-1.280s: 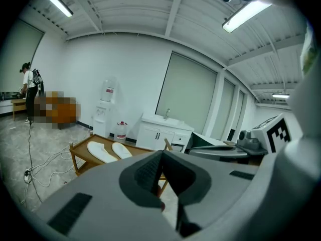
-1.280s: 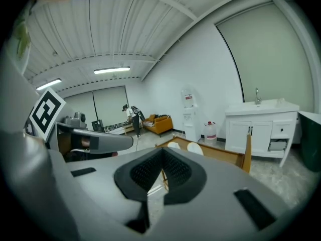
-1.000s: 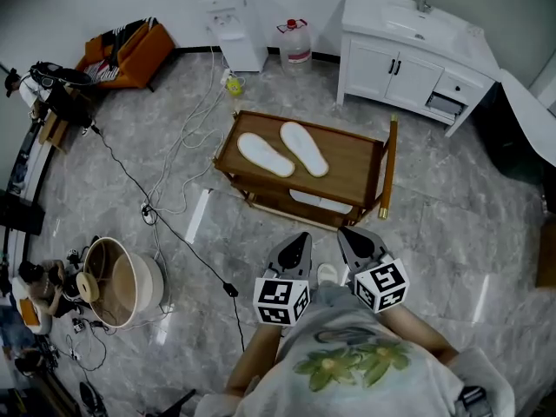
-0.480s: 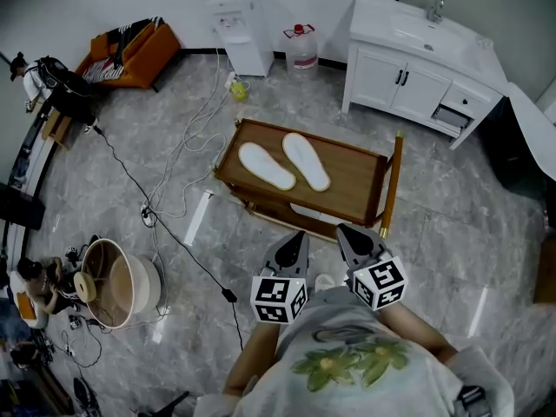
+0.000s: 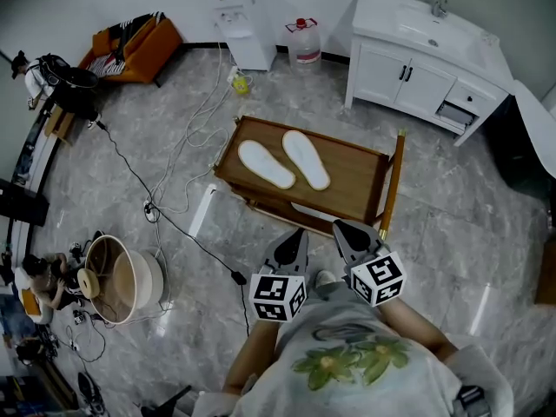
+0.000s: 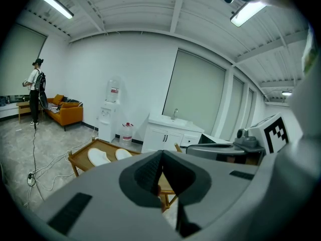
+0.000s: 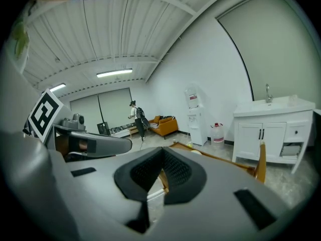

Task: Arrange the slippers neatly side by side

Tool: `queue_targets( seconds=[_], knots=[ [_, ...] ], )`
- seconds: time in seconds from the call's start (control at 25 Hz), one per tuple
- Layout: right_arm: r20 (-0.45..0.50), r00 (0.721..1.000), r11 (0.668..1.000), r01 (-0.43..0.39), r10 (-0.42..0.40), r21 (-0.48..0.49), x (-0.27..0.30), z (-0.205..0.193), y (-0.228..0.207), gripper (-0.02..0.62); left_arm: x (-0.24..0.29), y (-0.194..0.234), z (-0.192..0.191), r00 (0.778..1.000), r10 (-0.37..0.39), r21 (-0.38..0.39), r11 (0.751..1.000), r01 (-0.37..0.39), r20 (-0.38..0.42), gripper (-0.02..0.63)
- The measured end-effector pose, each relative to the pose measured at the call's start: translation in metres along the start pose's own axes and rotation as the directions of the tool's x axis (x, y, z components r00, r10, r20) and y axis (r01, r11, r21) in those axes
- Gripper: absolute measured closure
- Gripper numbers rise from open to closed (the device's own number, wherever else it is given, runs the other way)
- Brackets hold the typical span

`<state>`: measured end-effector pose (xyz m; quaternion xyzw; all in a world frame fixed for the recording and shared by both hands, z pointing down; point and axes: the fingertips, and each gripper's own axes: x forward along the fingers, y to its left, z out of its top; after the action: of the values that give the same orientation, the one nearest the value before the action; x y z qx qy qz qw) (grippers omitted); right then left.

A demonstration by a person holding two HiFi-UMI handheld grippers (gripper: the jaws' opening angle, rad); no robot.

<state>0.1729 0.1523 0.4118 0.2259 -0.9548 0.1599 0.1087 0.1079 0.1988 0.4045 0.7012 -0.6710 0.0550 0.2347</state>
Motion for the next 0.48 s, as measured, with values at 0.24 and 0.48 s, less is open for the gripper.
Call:
queue_targets(
  seconds=[0.24,0.48],
  knots=[
    [-0.011,1.0,1.0,0.011,-0.011,-0.001,0.005,-0.003,-0.005,0.589,0.01,0.0,0.0,1.0,-0.019,0.01,1.0,0.02,-0.017,0.591],
    [-0.024,1.0,1.0,0.01,-0.01,0.012,0.013,-0.005,-0.012,0.589,0.022,0.003,-0.001,0.999,-0.035,0.016,0.999,0.036,-0.038,0.591]
  ],
)
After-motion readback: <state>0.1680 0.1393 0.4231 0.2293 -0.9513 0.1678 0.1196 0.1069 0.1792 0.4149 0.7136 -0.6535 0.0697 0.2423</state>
